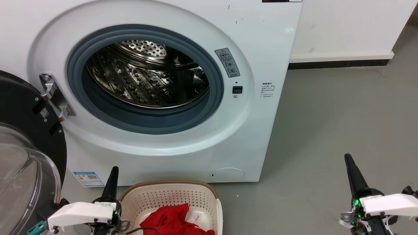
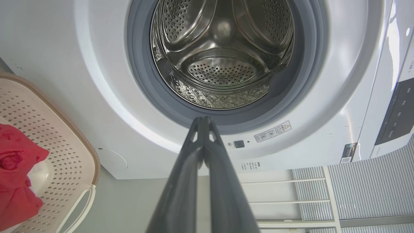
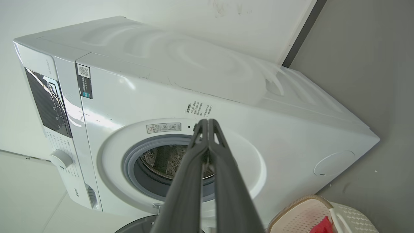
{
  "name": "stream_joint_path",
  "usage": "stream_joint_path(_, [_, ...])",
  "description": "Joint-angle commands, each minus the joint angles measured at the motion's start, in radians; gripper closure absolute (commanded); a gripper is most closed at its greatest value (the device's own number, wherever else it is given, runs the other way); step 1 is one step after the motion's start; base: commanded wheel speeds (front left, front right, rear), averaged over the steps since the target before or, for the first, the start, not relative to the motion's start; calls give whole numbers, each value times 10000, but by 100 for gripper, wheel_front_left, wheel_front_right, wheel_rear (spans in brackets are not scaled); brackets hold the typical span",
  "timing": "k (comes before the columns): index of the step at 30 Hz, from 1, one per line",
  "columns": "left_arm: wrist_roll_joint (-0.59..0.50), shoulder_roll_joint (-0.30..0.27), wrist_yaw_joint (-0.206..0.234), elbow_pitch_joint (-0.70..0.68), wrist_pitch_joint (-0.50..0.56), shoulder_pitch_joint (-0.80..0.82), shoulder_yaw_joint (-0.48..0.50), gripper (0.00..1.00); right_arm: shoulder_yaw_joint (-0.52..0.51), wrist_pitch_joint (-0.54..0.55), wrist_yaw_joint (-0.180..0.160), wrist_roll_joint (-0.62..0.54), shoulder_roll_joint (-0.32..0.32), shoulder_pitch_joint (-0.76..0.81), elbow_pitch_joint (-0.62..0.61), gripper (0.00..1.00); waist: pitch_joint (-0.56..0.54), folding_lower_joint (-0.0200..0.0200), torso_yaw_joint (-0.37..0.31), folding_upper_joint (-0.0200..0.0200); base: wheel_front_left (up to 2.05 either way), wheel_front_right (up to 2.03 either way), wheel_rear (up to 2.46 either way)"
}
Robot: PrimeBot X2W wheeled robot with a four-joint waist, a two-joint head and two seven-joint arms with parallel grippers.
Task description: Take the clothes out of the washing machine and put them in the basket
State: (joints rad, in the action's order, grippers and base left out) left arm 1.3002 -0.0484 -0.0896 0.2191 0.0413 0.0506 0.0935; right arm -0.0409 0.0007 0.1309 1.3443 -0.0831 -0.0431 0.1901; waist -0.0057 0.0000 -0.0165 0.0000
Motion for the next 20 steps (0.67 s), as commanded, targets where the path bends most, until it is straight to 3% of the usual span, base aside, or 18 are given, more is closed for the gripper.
stream_joint_path(1, [206, -25, -96, -8, 47, 212, 35, 100, -34, 41, -2, 228, -40, -237, -1, 100, 3, 0, 5, 0, 0, 0, 0])
stream_joint_path(20, [2126, -28, -321, 176, 524, 501, 161, 100, -230, 551, -3, 2074, 12, -542, 354, 100, 55, 0, 103, 0, 0, 0, 0])
